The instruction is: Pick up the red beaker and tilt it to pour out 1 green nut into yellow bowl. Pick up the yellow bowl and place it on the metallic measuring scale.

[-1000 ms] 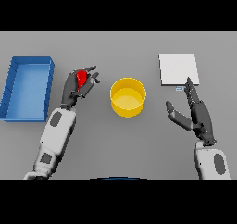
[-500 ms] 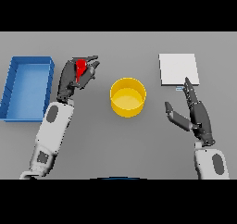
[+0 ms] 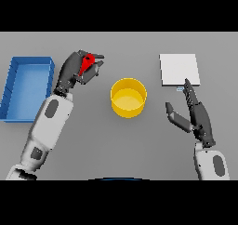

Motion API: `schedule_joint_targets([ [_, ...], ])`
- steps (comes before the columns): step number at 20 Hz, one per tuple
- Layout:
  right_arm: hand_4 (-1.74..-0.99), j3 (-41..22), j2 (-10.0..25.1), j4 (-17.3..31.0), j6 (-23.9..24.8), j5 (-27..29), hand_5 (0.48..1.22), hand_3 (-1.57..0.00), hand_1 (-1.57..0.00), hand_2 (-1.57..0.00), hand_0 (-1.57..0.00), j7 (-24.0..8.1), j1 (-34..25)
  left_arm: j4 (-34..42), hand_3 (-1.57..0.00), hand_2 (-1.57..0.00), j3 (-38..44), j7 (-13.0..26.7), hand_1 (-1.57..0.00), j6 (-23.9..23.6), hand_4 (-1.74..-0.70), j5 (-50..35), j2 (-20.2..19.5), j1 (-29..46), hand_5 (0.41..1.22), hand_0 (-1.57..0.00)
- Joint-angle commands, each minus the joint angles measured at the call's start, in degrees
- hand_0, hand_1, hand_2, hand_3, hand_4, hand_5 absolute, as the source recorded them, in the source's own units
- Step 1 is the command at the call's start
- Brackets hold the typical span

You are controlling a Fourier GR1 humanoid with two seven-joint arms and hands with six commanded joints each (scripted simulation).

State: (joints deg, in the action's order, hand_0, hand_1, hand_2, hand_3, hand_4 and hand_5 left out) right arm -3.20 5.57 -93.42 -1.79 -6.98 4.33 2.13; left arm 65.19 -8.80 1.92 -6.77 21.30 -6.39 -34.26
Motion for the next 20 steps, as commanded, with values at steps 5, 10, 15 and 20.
schedule_joint_targets([
  [5, -1.280, -0.1, -0.3, -0.5, 0.6, -0.4, 0.690, 0.00, 0.00, 0.00, 0.00, -1.1, -0.2, -2.4, -1.57, -1.57, -9.9, 4.0, -1.57, 4.0, -1.71, 10.3, -5.4, -6.3, 1.136, -1.57],
  [10, -1.290, -0.5, 0.0, -0.5, 0.5, -1.3, 0.695, 0.00, 0.00, 0.00, 0.00, -0.1, 0.3, -4.4, -1.57, -1.57, -19.4, 6.2, -1.57, 12.0, -1.73, 17.8, -8.7, -12.0, 1.190, -1.57],
  [15, -1.278, 0.1, -0.9, -0.7, 0.6, 0.4, 0.672, 0.00, 0.00, 0.00, 0.00, -1.8, 0.8, -8.9, -1.48, -1.57, -26.8, 6.5, -1.57, 20.7, -1.63, 22.9, -10.6, -18.6, 1.211, -1.57],
  [20, -1.299, 0.9, -1.6, -0.2, 0.1, 2.4, 0.627, 0.00, 0.00, 0.00, 0.00, -2.7, 0.1, -12.8, -1.30, -1.57, -34.5, 7.6, -1.57, 27.7, -1.69, 27.7, -10.1, -25.5, 1.218, -1.57],
])
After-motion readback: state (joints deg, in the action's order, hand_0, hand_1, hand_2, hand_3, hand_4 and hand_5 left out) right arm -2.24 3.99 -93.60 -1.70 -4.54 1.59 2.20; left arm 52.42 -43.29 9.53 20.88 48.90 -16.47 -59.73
